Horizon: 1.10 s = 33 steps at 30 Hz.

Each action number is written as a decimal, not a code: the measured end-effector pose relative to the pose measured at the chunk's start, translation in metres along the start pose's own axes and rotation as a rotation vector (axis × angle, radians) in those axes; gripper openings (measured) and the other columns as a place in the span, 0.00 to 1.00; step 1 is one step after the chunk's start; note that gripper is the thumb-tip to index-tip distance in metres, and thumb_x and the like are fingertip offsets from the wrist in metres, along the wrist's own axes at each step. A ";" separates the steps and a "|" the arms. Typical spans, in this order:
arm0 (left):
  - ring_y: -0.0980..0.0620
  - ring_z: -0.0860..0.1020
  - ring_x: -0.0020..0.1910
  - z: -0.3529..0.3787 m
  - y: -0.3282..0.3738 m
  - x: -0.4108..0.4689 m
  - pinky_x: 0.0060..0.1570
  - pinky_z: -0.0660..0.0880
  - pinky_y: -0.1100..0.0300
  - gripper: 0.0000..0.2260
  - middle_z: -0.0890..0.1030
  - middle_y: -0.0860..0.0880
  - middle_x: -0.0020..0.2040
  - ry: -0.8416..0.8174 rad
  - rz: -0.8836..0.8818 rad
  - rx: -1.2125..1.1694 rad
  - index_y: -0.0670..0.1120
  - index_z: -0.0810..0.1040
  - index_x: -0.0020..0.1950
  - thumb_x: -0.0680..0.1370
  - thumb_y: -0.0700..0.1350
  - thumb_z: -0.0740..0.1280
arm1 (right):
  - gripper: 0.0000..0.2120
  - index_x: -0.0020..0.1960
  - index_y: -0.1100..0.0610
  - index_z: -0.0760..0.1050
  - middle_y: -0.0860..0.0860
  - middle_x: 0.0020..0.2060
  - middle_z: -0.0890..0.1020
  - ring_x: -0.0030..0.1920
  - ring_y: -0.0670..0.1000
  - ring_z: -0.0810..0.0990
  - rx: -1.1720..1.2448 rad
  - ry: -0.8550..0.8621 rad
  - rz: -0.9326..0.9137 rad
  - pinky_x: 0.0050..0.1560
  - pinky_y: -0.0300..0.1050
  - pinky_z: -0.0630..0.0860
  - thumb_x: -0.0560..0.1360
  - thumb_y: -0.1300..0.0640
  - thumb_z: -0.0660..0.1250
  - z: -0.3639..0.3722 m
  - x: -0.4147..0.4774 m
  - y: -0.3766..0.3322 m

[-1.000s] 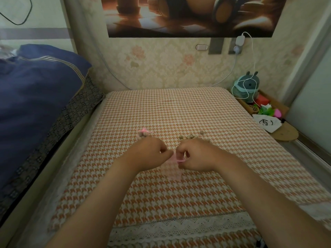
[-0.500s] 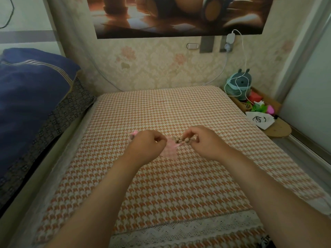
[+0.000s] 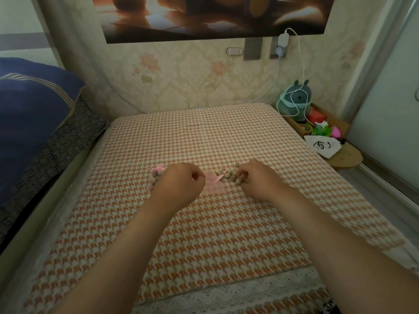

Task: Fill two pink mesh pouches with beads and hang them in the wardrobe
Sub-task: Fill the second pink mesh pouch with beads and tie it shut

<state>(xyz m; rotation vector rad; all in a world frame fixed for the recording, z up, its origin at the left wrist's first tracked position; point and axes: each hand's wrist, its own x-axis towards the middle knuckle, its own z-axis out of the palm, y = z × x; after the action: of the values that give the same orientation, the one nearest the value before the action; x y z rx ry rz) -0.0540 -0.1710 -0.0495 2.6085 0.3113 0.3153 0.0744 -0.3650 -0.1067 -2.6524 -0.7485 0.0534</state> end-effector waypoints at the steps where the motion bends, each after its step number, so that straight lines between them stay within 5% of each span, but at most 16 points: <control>1: 0.57 0.78 0.30 -0.001 -0.001 -0.001 0.32 0.79 0.59 0.07 0.82 0.56 0.41 0.007 0.002 -0.030 0.51 0.84 0.47 0.77 0.45 0.66 | 0.10 0.55 0.46 0.82 0.49 0.61 0.76 0.53 0.52 0.80 -0.041 0.003 -0.013 0.51 0.49 0.79 0.76 0.57 0.71 0.003 0.002 -0.002; 5: 0.58 0.78 0.34 -0.001 0.000 -0.005 0.33 0.77 0.63 0.07 0.80 0.58 0.39 -0.020 0.009 -0.086 0.50 0.84 0.50 0.76 0.43 0.67 | 0.09 0.58 0.48 0.84 0.48 0.58 0.78 0.52 0.52 0.80 -0.179 0.019 -0.041 0.46 0.44 0.74 0.80 0.57 0.69 0.009 0.008 -0.008; 8: 0.59 0.77 0.31 -0.001 0.000 -0.007 0.31 0.74 0.68 0.08 0.80 0.56 0.37 -0.057 -0.004 -0.088 0.50 0.84 0.50 0.77 0.43 0.66 | 0.10 0.56 0.51 0.86 0.51 0.56 0.83 0.51 0.56 0.83 -0.214 -0.002 -0.008 0.49 0.49 0.81 0.79 0.60 0.69 0.009 0.010 -0.015; 11: 0.58 0.79 0.35 -0.003 0.002 -0.009 0.29 0.64 0.78 0.08 0.81 0.57 0.39 -0.062 -0.004 -0.054 0.51 0.84 0.51 0.78 0.44 0.65 | 0.09 0.55 0.51 0.86 0.49 0.52 0.86 0.49 0.52 0.84 -0.120 0.019 -0.025 0.49 0.49 0.82 0.79 0.58 0.69 0.002 0.004 -0.019; 15: 0.57 0.80 0.43 -0.003 0.006 -0.010 0.29 0.54 0.76 0.09 0.83 0.56 0.48 -0.039 0.005 -0.009 0.51 0.84 0.53 0.79 0.46 0.65 | 0.08 0.57 0.50 0.84 0.45 0.50 0.85 0.46 0.44 0.82 0.189 0.098 -0.024 0.46 0.42 0.79 0.79 0.53 0.71 -0.007 -0.003 -0.026; 18: 0.58 0.80 0.38 -0.001 0.006 -0.008 0.32 0.64 0.74 0.08 0.82 0.56 0.49 -0.055 -0.004 -0.038 0.50 0.84 0.53 0.78 0.45 0.66 | 0.08 0.56 0.51 0.85 0.41 0.46 0.85 0.39 0.38 0.80 0.450 0.155 -0.036 0.45 0.37 0.76 0.78 0.54 0.73 -0.019 -0.009 -0.044; 22: 0.58 0.80 0.45 0.006 0.004 -0.006 0.37 0.73 0.69 0.10 0.83 0.54 0.54 -0.083 0.017 -0.102 0.49 0.83 0.56 0.77 0.44 0.67 | 0.07 0.54 0.51 0.85 0.32 0.30 0.81 0.30 0.45 0.80 0.623 0.174 -0.102 0.41 0.40 0.82 0.76 0.56 0.75 -0.037 -0.025 -0.064; 25: 0.57 0.80 0.43 0.010 0.005 -0.005 0.38 0.76 0.66 0.11 0.83 0.53 0.52 -0.093 0.020 -0.125 0.49 0.83 0.57 0.76 0.44 0.66 | 0.06 0.51 0.46 0.85 0.32 0.36 0.82 0.29 0.44 0.73 0.604 0.197 -0.176 0.34 0.36 0.76 0.75 0.55 0.76 -0.037 -0.031 -0.070; 33: 0.52 0.82 0.38 0.014 0.007 -0.001 0.37 0.79 0.56 0.09 0.84 0.50 0.42 -0.101 0.036 -0.174 0.48 0.83 0.53 0.76 0.44 0.66 | 0.04 0.50 0.40 0.85 0.37 0.45 0.80 0.41 0.37 0.76 0.169 0.176 -0.283 0.41 0.39 0.73 0.76 0.45 0.73 -0.032 -0.030 -0.068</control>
<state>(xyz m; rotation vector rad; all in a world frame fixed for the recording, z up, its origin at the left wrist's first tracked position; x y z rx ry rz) -0.0502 -0.1837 -0.0581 2.4509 0.1928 0.2119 0.0194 -0.3384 -0.0542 -2.3332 -1.0031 -0.1825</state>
